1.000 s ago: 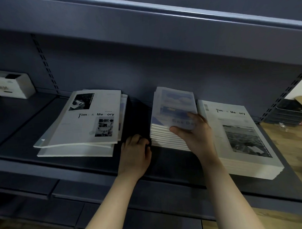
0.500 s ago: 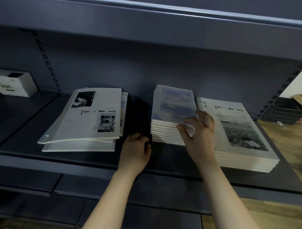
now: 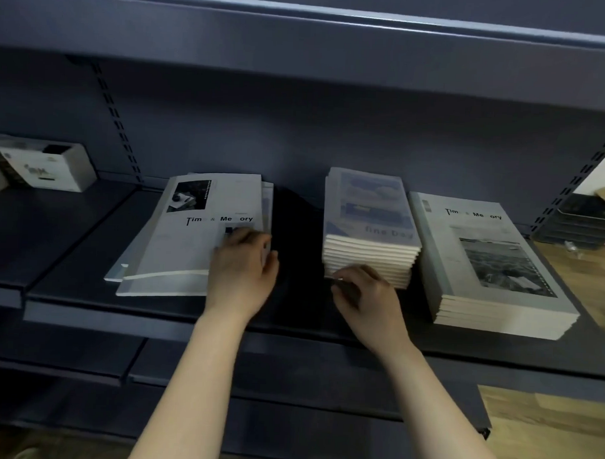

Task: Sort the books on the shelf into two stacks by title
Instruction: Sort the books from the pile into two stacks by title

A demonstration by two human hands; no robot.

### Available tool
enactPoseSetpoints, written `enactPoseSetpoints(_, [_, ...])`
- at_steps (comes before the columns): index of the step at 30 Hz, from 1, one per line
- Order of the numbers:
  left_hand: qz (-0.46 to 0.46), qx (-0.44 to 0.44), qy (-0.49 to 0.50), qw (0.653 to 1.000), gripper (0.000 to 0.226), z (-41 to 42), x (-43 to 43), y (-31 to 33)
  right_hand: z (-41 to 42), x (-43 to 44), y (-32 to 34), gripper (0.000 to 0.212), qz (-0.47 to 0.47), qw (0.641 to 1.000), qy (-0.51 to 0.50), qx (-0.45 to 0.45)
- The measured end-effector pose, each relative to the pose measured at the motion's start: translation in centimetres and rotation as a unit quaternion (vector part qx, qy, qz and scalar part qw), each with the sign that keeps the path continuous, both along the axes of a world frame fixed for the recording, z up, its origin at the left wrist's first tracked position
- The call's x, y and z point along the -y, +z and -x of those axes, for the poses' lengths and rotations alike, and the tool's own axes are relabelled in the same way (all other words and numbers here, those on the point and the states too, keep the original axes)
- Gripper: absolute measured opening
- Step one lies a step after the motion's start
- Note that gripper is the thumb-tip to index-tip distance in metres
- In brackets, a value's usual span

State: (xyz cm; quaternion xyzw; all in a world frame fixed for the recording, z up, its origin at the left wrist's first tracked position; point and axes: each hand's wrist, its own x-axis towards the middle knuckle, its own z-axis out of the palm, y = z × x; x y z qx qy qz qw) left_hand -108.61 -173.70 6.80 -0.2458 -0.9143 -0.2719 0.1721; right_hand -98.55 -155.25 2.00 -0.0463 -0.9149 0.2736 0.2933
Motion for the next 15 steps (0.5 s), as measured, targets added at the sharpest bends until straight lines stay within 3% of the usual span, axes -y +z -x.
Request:
enactPoseSetpoints(6, [0.046, 0.047, 0.155, 0.986, 0.030, 3.2, 6.6, -0.3, 1.2, 1.7, -1.3, 0.008, -0.015, 0.998, -0.015, 0.053])
enactPoseSetpoints(10, [0.049, 0.127, 0.227, 0.964, 0.056, 3.7, 8.4, 0.7, 1.7, 2.3, -1.7, 0.009, -0.042, 0.998, -0.031, 0.045])
enactPoseSetpoints(15, [0.067, 0.186, 0.239, 0.951, 0.089, 5.1, 9.6, 1.0, 1.6, 2.6, -1.8, 0.009, -0.047, 0.997, -0.043, 0.033])
